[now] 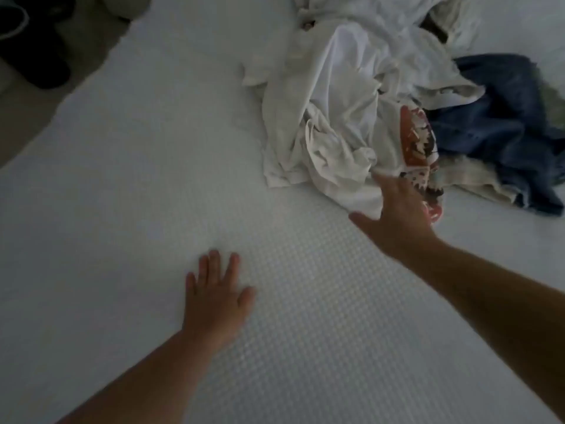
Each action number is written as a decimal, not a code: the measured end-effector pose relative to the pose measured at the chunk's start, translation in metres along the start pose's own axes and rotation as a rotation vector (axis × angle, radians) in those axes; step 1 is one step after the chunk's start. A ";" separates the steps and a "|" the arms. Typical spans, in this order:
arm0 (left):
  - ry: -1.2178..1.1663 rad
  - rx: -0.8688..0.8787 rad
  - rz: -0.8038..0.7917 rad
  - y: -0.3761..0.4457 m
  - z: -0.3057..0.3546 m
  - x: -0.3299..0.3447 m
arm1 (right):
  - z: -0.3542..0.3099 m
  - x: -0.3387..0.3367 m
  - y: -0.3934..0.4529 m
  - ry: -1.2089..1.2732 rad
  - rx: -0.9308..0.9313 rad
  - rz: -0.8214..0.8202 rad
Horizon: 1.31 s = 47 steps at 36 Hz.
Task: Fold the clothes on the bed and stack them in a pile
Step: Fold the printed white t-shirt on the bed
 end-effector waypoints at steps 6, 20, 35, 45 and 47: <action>0.010 0.006 0.139 0.012 -0.012 0.028 | -0.024 0.036 0.076 -0.175 -0.105 -0.024; -0.316 -0.013 -0.155 -0.001 -0.001 -0.021 | -0.024 0.069 -0.110 0.210 -0.010 -0.053; -1.349 -0.241 0.063 -0.233 0.056 -0.176 | -0.094 -0.053 -0.324 0.442 -0.064 -0.429; -1.511 0.021 0.105 -0.327 0.073 -0.304 | -0.154 -0.131 -0.351 0.337 -0.183 -0.577; -1.541 0.047 0.118 -0.334 0.077 -0.324 | -0.173 -0.142 -0.352 0.395 -0.145 -0.499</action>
Point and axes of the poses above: each hand's wrist, its own y-axis towards the middle knuckle, its own x-axis out of the palm, z = x × y, the point moved 5 cm from there along y, towards the middle knuckle, and after that the axes turned 7 degrees about x, right-handed, at the moved point
